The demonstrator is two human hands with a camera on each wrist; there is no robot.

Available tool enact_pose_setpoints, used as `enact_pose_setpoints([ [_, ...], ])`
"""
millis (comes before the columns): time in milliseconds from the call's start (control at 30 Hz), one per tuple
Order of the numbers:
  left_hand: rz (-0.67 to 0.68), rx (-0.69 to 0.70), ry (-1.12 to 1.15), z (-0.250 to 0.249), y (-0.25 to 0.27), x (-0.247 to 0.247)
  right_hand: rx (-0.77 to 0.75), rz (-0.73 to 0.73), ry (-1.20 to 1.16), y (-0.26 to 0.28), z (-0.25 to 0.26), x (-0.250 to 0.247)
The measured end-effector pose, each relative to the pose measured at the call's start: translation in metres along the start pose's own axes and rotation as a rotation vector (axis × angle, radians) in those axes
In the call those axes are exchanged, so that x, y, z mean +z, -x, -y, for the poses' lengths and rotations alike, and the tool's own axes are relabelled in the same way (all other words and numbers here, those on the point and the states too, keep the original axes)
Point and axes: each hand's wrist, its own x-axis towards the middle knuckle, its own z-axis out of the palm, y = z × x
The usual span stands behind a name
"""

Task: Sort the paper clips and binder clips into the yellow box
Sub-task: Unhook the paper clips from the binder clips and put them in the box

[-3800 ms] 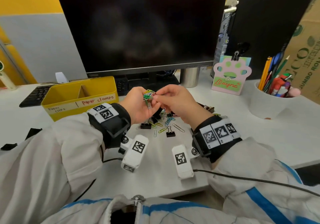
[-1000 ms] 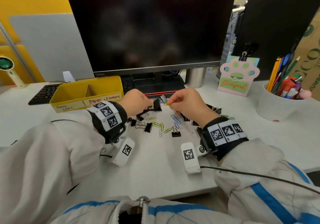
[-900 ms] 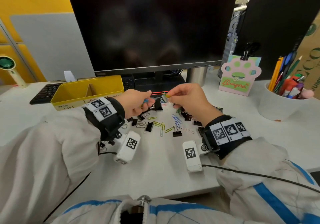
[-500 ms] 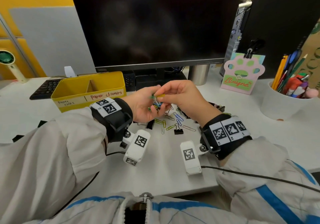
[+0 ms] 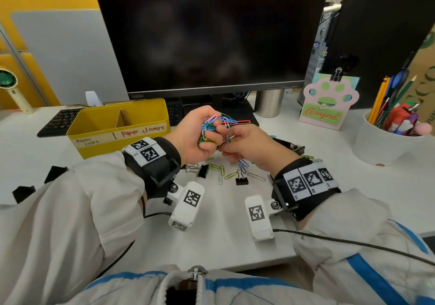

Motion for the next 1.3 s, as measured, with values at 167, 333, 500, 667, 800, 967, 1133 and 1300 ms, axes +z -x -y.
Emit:
enact_pose_setpoints([
  [167,-0.171,0.035,0.12,0.003,-0.002,-0.006,-0.179,-0.241,-0.018,0.0,0.013,0.004],
  [333,-0.218,-0.01,0.221,0.002,0.002,-0.011,-0.378,-0.232,0.314,0.003,0.034,0.02],
  [500,-0.218,0.102,0.34,-0.025,0.023,-0.02,-0.512,0.042,0.381,-0.005,0.08,0.044],
  [667,-0.296,0.344,0.278,-0.081,0.058,-0.048,-0.537,-0.301,0.13,-0.046,0.101,0.082],
  [800,-0.809,0.753,-0.329,-0.119,0.066,-0.092,-0.455,-0.022,0.542,-0.073,0.095,0.12],
  [967,-0.977,0.704,-1.364,-0.123,0.073,-0.158,-0.46,0.192,1.024,-0.082,0.088,0.155],
  [1133,-0.826,0.467,-1.646,-0.109,0.073,-0.175,-0.506,0.123,1.16,-0.085,0.08,0.161],
  [1300,-0.815,0.45,-1.682,-0.105,0.077,-0.163,-0.525,0.088,1.159,-0.085,0.077,0.163],
])
